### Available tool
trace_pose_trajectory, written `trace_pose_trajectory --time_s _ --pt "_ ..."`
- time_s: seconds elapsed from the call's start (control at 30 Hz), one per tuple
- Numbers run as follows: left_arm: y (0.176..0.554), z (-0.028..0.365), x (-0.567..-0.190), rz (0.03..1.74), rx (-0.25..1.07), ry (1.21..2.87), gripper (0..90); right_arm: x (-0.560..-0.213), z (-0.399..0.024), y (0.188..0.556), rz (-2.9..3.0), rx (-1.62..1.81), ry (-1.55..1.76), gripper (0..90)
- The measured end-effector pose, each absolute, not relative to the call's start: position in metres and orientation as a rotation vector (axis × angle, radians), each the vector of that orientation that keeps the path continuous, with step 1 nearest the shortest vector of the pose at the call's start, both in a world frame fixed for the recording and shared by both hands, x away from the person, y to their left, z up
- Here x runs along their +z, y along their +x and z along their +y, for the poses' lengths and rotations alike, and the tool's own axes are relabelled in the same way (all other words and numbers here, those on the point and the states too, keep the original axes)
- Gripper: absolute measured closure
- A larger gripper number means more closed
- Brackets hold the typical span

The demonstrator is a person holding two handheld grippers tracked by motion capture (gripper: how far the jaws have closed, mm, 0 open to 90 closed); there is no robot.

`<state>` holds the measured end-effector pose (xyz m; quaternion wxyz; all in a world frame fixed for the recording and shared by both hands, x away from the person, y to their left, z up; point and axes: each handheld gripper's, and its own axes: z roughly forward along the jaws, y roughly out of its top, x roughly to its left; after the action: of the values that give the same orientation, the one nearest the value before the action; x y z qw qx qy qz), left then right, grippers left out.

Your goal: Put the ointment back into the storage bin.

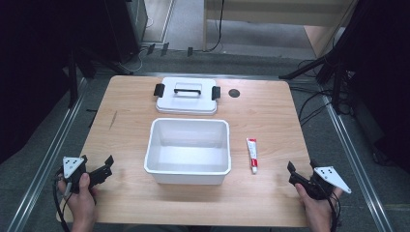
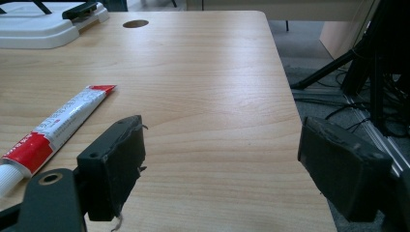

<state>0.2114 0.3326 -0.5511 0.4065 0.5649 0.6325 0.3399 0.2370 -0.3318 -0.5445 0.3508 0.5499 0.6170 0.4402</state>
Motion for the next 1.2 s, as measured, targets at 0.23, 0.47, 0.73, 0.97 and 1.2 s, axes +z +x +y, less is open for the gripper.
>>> trace_pose_trajectory --time_s 0.23,0.47,0.73,0.97,1.2 --pt "0.211 0.332 -0.551 1.593 0.859 1.429 6.1 -0.542 -0.332 0.236 1.584 1.118 1.433 21.0" --pt "0.21 0.334 -0.551 1.591 0.832 1.42 6.1 -0.529 -0.321 0.24 1.648 1.015 1.45 24.9" --pt "0.21 0.334 -0.552 1.592 0.809 1.426 6.1 -0.511 -0.305 0.246 1.812 0.931 1.395 43.1" --pt "0.211 0.336 -0.552 1.592 0.779 1.426 6.1 -0.499 -0.284 0.262 1.984 0.802 1.395 48.9" --pt "0.211 0.337 -0.552 1.587 0.751 1.438 6.1 -0.49 -0.269 0.28 2.12 0.746 1.433 53.1"
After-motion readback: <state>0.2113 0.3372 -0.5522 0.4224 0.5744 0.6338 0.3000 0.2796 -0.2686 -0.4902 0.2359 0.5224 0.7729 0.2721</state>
